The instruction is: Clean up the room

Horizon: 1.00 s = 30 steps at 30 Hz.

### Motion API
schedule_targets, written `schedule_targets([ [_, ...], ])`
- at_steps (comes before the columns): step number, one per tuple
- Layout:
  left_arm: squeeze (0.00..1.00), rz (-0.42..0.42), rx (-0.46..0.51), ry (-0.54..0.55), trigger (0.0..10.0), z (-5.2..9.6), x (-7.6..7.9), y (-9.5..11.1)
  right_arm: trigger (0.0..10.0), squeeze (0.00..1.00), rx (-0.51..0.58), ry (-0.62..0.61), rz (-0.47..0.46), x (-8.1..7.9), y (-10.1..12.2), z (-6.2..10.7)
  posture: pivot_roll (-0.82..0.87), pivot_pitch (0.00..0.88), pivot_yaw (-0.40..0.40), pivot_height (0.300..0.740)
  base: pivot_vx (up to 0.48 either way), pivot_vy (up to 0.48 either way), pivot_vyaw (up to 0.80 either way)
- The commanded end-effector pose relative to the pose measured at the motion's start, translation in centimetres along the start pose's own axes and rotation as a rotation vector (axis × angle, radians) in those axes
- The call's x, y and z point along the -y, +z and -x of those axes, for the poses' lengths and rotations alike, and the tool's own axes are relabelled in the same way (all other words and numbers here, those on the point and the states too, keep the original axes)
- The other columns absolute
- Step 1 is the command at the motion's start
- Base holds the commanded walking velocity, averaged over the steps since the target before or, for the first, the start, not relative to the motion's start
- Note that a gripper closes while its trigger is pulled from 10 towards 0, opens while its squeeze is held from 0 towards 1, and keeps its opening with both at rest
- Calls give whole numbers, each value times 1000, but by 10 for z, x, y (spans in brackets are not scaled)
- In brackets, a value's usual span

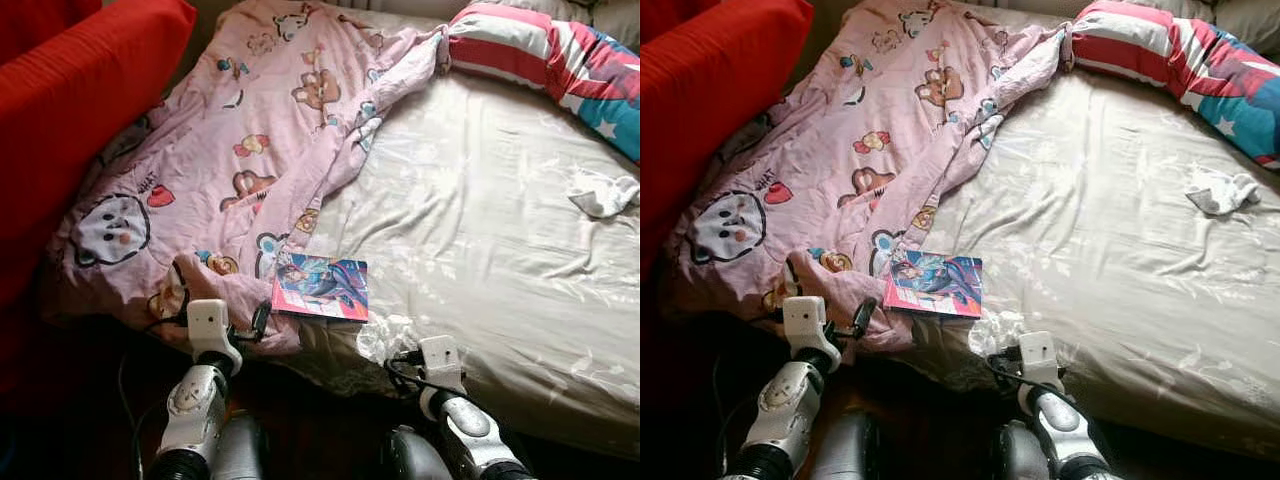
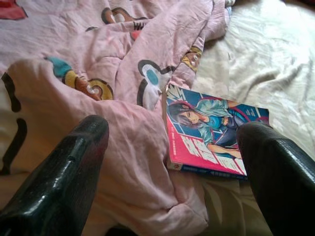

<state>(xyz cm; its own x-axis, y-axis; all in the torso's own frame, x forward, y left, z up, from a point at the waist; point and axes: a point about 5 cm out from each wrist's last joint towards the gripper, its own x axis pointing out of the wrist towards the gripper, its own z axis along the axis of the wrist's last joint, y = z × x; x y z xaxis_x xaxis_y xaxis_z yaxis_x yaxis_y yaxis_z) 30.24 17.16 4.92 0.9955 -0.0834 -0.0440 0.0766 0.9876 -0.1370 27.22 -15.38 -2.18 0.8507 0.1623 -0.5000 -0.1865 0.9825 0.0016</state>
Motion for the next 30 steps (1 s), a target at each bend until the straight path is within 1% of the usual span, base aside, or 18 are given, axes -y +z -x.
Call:
schedule_targets([
  [1, 0, 9, -32, 10, 10000, 6, -2, -7, 10000, 0, -34, 3, -5, 0, -10, 3, 14, 275, -25, 645, 285, 0, 0],
  [2, 0, 10, -31, 10, 10000, 6, -2, -7, 10000, 0, -34, 5, -5, -1, -11, 4, 13, 279, -26, 645, 289, 0, 0],
  [7, 0, 14, -25, 10, 10000, 6, -1, -5, 10000, 0, -32, 9, 3, 0, -13, 5, 12, 286, -27, 645, 289, 0, 738],
  [19, 0, 17, -24, 1, 10000, 4, 1, -2, 10000, 0, -38, -10, -18, 6, -18, 8, 6, 296, -22, 645, 292, 0, 0],
  [26, 0, 22, -17, -18, 10000, 3, 5, 0, 10000, 0, -54, -13, -42, 3, -19, 8, 9, 303, -20, 645, 0, 0, 0],
  [30, 0, 23, -15, -23, 10000, 3, 6, 1, 10000, 0, -60, 44, -59, -4, -18, 6, 12, 310, -20, 645, 0, 0, 0],
])
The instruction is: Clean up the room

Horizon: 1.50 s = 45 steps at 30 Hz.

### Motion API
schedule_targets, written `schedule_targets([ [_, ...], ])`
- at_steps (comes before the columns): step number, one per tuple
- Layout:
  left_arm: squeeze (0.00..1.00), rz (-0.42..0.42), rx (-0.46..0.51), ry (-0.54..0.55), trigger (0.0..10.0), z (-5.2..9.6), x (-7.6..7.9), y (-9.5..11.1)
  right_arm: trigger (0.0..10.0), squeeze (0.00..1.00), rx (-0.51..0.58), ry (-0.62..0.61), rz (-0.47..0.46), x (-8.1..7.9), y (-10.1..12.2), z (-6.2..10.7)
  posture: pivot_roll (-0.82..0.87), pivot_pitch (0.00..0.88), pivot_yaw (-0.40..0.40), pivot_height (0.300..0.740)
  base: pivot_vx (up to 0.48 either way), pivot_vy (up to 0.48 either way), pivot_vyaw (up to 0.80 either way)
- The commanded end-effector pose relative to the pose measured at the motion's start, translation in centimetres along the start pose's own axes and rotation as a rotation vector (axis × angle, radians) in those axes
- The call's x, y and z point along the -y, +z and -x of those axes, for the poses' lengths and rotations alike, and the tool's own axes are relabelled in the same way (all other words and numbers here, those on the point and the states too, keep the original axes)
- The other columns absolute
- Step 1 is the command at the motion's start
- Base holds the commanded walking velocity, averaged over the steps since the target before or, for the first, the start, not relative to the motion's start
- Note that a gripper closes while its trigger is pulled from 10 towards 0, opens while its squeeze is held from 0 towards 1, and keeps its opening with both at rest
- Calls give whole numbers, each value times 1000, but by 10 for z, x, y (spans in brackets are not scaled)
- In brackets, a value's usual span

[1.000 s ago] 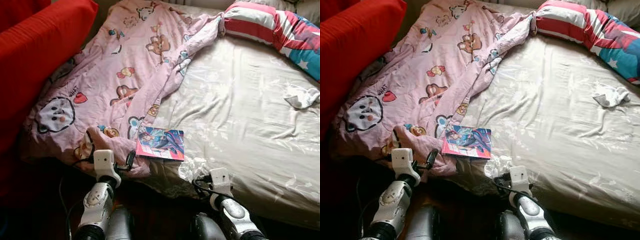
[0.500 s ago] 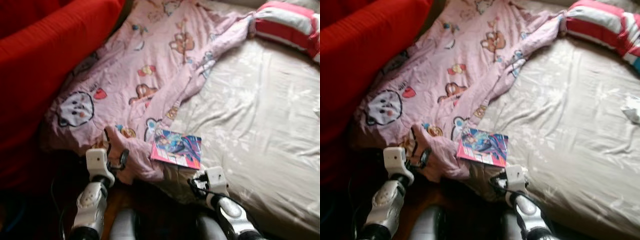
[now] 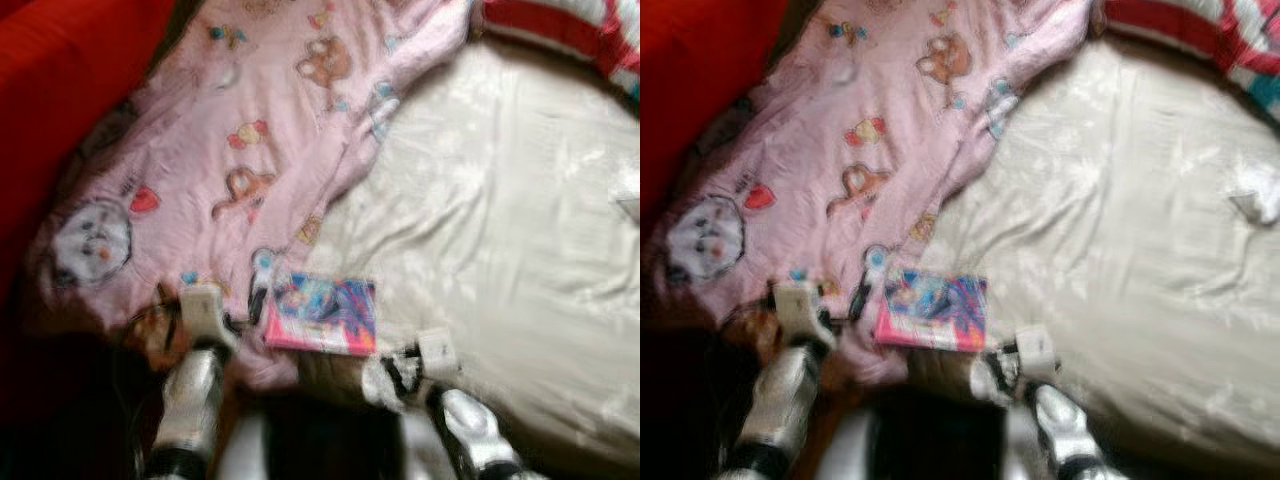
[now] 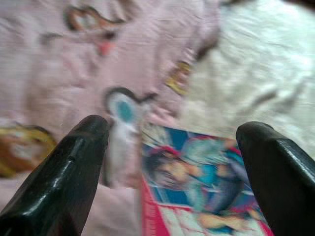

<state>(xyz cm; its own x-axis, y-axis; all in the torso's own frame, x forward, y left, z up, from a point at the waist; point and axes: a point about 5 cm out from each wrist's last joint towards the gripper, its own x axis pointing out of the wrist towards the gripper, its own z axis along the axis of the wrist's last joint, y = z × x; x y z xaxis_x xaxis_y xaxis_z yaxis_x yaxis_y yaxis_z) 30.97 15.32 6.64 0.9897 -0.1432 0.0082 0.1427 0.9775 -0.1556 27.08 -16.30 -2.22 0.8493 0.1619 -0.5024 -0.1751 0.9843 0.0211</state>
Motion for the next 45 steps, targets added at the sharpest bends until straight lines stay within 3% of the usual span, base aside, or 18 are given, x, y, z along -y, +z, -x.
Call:
schedule_targets([
  [1, 0, 7, -57, 44, 10000, 13, -13, -13, 10000, 0, -59, 54, -35, -14, -16, 3, 14, 312, -20, 645, 0, 0, 0],
  [10, 0, 4, -45, 38, 10000, 15, -13, -9, 10000, 0, -87, 118, -24, -26, -20, 2, 35, 332, -18, 645, 0, 0, 0],
  [17, 0, 2, -24, 36, 10000, 17, -11, -3, 10000, 0, -87, 95, 3, -17, -14, 1, 58, 360, -17, 645, 0, 0, 0],
  [22, 0, 4, 0, 35, 10000, 18, -9, 4, 10000, 0, -33, 88, 0, -15, 3, -5, 77, 387, -20, 645, 0, 0, 0],
  [29, 0, 4, 42, 38, 10000, 20, -6, 19, 10000, 0, 40, 113, -7, -27, 18, -11, 107, 428, -19, 645, 0, 0, 0],
  [45, 0, 1, 62, 36, 10000, 40, 1, 37, 10000, 0, 23, 74, 46, -46, 10, -10, 158, 501, -10, 645, 0, 0, 0],
])
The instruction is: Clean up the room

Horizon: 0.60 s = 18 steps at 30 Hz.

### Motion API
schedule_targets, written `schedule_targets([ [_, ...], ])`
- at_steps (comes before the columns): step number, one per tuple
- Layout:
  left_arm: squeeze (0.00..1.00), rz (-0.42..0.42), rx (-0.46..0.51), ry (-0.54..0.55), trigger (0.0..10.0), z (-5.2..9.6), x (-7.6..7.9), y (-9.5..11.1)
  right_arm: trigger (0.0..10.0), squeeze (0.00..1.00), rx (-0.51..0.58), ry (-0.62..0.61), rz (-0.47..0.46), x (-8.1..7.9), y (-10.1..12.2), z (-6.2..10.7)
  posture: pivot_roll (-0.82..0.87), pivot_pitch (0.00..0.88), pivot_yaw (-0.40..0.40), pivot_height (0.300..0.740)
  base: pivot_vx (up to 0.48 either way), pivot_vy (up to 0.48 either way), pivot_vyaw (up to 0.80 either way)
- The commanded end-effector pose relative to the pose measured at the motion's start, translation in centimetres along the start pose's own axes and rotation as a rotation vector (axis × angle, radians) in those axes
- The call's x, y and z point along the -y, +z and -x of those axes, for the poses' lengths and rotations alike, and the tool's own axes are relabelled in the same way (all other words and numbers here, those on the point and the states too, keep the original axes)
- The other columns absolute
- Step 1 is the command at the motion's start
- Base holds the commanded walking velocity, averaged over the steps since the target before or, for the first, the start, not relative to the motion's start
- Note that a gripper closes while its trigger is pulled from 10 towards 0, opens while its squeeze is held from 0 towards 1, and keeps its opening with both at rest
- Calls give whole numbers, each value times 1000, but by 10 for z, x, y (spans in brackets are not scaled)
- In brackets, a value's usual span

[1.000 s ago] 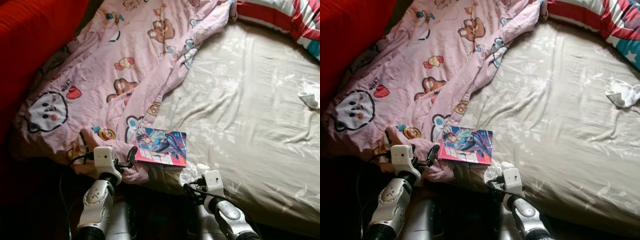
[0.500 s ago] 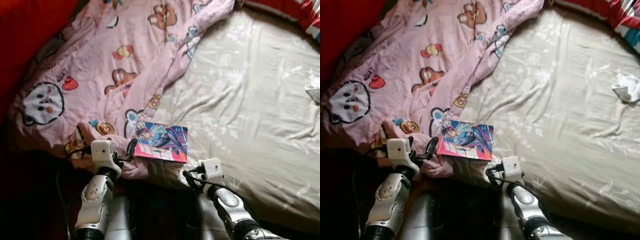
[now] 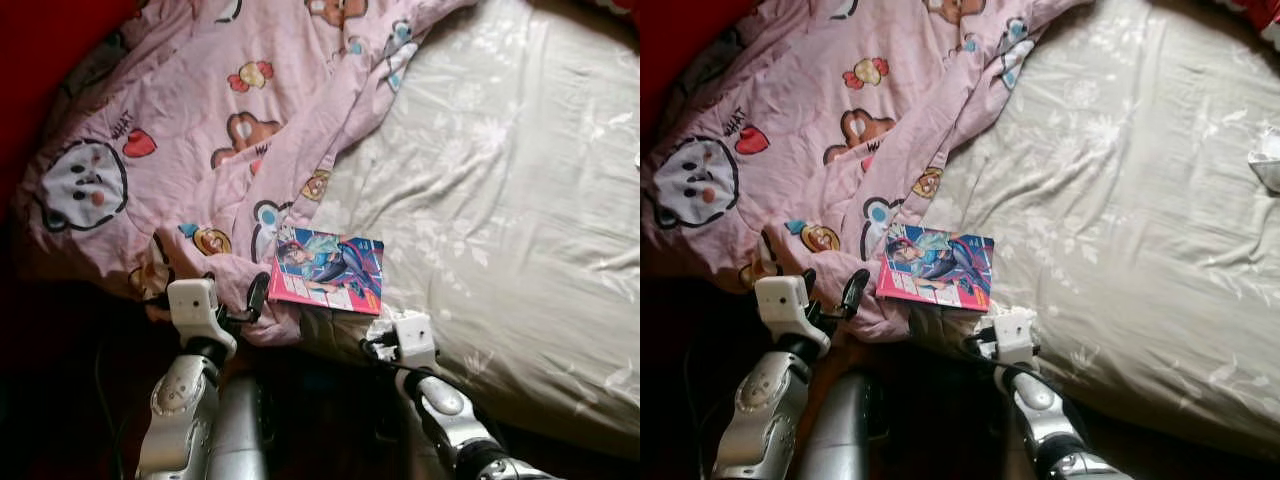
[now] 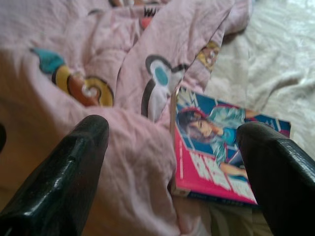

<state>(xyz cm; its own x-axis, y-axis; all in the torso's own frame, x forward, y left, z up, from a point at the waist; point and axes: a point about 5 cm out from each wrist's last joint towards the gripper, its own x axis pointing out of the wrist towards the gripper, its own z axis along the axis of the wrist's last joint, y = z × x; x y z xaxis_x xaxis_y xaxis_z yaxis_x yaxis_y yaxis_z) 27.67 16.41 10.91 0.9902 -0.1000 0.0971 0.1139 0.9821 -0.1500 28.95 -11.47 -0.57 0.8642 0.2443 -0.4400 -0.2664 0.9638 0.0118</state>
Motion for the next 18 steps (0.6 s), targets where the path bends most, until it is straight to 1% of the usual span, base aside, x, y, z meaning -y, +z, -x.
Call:
schedule_targets([
  [1, 0, 8, -34, 8, 10000, 7, 0, -6, 10000, 0, -45, -4, -5, -3, -17, 6, 159, 503, -10, 645, 0, 0, 0],
  [4, 0, 11, -40, 12, 10000, 11, 1, -4, 9961, 0, -40, -8, 12, -4, -18, 7, 163, 516, -10, 645, 0, 0, 0],
  [5, 0, 11, -44, 13, 10000, 13, 1, -4, 4510, 0, -38, -11, 17, -4, -20, 8, 163, 519, -9, 645, 0, 0, 0],
  [6, 0, 11, -44, 13, 10000, 13, 1, -4, 4510, 0, -38, -11, 17, -4, -20, 8, 163, 519, -9, 645, 0, 0, 0],
  [7, 0, 13, -48, 15, 10000, 15, 1, -4, 0, 0, -35, -13, 23, -4, -21, 9, 163, 522, -9, 645, 0, 0, 0],
  [10, 0, 14, -55, 17, 10000, 17, 2, -4, 118, 0, -33, -27, 33, -2, -23, 11, 164, 526, -9, 645, 0, 0, 0],
  [14, 0, 18, -65, 23, 10000, 21, 2, -4, 431, 0, -33, -75, 44, 9, -25, 14, 165, 534, -8, 645, 0, 0, 0],
  [15, 0, 18, -65, 23, 10000, 22, 3, -3, 941, 0, -34, -82, 45, 11, -25, 14, 165, 536, -7, 645, 0, 0, 0],
  [16, 0, 19, -67, 24, 10000, 22, 3, -3, 980, 0, -35, -88, 46, 13, -24, 14, 165, 537, -7, 645, 0, 0, 0],
  [17, 0, 20, -71, 24, 10000, 23, 4, -3, 0, 0, -37, -95, 46, 16, -23, 13, 165, 539, -6, 645, 0, 0, 0],
  [18, 0, 20, -72, 24, 10000, 24, 4, -3, 0, 0, -38, -97, 47, 17, -22, 13, 165, 541, -5, 645, 0, 0, 0],
])
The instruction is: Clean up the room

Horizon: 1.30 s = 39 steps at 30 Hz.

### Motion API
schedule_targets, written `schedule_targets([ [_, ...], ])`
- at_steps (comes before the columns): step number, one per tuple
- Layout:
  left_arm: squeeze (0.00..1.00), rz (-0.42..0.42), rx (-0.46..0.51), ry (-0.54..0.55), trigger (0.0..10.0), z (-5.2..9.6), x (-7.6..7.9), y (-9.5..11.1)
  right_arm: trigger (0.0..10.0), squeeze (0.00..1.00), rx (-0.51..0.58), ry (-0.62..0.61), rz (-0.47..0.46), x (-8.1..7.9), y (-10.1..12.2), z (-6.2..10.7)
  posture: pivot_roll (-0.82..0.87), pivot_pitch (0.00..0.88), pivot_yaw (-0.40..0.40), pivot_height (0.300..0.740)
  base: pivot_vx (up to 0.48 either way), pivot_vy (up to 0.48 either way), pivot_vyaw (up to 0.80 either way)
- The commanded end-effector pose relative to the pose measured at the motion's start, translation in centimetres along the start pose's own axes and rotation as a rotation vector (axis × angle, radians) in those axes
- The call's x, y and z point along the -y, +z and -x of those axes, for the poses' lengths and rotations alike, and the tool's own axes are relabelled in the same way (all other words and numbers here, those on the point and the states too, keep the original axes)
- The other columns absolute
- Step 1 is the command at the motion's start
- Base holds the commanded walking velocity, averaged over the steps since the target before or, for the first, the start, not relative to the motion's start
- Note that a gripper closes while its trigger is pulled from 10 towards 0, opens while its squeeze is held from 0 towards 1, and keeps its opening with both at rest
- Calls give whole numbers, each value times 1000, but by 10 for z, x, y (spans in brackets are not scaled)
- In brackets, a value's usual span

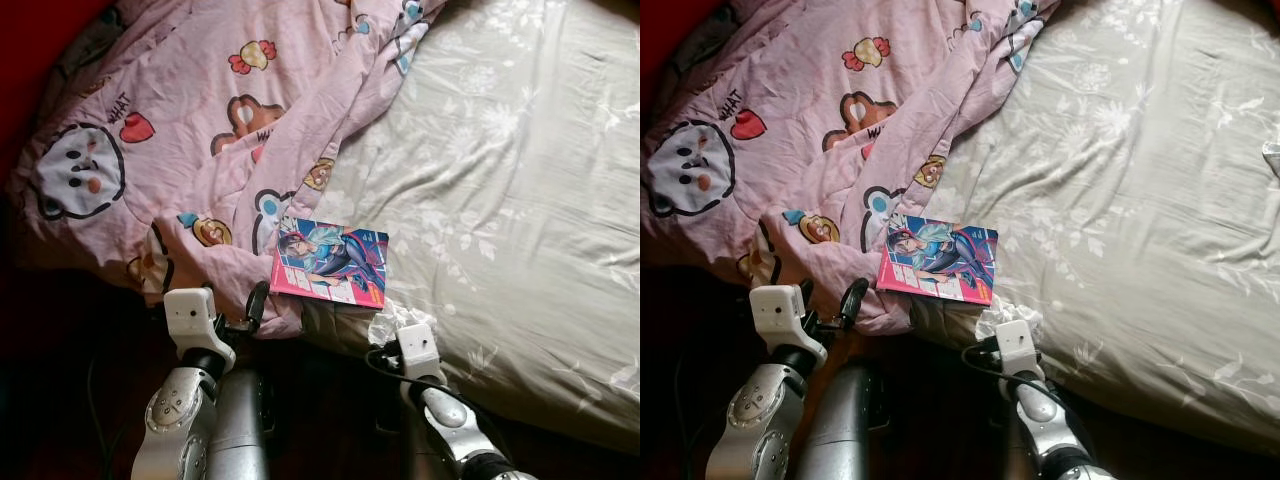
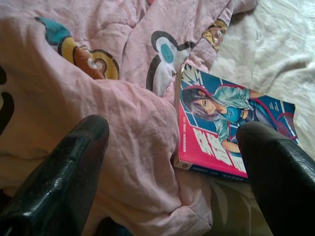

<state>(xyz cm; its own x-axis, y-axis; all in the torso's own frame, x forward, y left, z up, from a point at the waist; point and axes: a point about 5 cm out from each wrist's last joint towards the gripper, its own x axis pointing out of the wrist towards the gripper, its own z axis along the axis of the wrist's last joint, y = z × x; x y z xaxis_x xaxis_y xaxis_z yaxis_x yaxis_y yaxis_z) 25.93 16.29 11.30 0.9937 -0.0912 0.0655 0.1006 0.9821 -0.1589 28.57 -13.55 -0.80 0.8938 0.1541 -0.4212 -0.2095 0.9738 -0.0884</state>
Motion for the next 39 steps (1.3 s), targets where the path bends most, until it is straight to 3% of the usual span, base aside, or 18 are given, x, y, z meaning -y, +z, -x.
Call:
schedule_targets([
  [1, 0, 13, -44, 10, 10000, 7, 0, -8, 0, 0, -57, -4, -16, -1, -15, 6, 165, 542, -5, 645, 0, 0, 0],
  [9, 0, 15, -58, 8, 10000, 9, 2, -9, 0, 0, -66, -17, -6, -4, -6, -1, 165, 546, -2, 645, 0, 0, 0],
  [27, 0, 15, -75, 11, 10000, 15, 2, -9, 0, 0, -91, -33, 0, -6, -18, 5, 171, 562, 4, 645, 0, 0, 0],
  [39, 0, 16, -87, 5, 10000, 14, 4, -11, 0, 0, -78, -90, 2, 3, -14, 4, 167, 554, 10, 645, 0, 0, 0],
])
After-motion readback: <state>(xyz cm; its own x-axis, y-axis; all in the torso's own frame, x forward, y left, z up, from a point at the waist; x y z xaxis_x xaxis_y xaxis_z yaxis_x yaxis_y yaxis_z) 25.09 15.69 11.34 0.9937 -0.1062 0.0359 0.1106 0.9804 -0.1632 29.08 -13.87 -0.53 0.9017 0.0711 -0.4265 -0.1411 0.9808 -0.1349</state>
